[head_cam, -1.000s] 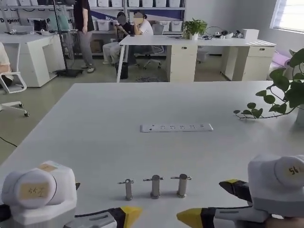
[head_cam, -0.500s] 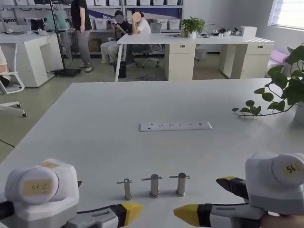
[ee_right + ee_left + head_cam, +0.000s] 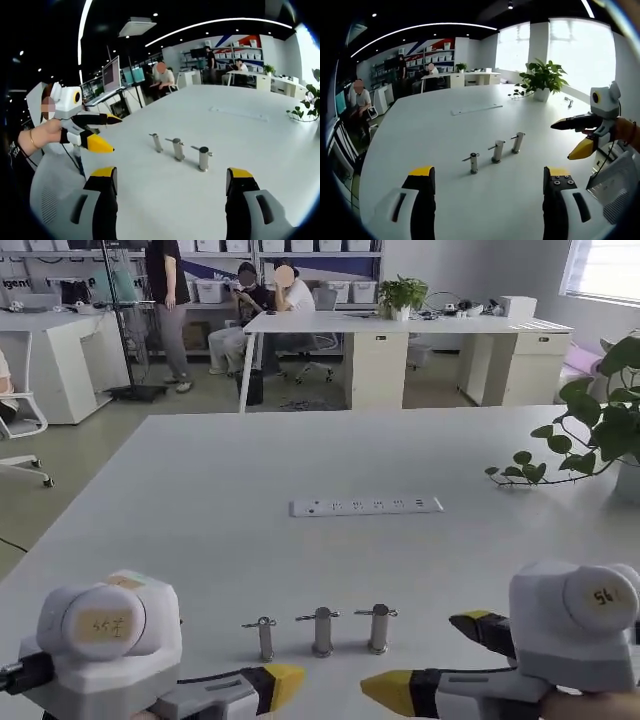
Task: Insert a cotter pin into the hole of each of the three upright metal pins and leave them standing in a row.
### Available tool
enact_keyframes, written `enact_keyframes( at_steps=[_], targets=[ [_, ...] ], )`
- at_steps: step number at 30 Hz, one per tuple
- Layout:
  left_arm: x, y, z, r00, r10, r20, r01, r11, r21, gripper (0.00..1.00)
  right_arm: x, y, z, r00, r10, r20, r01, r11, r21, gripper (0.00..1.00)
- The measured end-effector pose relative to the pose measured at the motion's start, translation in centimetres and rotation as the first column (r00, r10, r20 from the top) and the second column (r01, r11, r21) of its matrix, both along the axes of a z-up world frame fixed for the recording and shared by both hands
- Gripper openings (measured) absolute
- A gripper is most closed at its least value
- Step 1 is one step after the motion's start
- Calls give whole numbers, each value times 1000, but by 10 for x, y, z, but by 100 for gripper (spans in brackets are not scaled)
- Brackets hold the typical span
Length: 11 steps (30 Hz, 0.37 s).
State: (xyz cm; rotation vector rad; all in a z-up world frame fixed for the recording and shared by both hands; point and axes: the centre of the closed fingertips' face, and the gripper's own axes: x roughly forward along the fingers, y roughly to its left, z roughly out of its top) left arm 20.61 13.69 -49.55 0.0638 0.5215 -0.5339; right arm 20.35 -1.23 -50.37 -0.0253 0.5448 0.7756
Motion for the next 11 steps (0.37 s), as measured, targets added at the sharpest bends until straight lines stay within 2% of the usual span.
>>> enact_keyframes(
  at_steps=[5, 7, 11],
  targets=[
    [0, 0, -1, 1000, 0, -2, 0, 1000, -5, 89, 1, -1, 0, 1000, -1, -1, 1, 1000, -4, 88],
    [0, 0, -2, 1000, 0, -5, 0, 1000, -7, 89, 3, -2, 3, 1000, -8, 15, 8, 1000, 0, 87],
    [-1, 1, -5, 1000, 0, -10, 0, 1000, 4, 89, 4, -3, 4, 1000, -6, 20, 6, 1000, -14, 85]
  ],
)
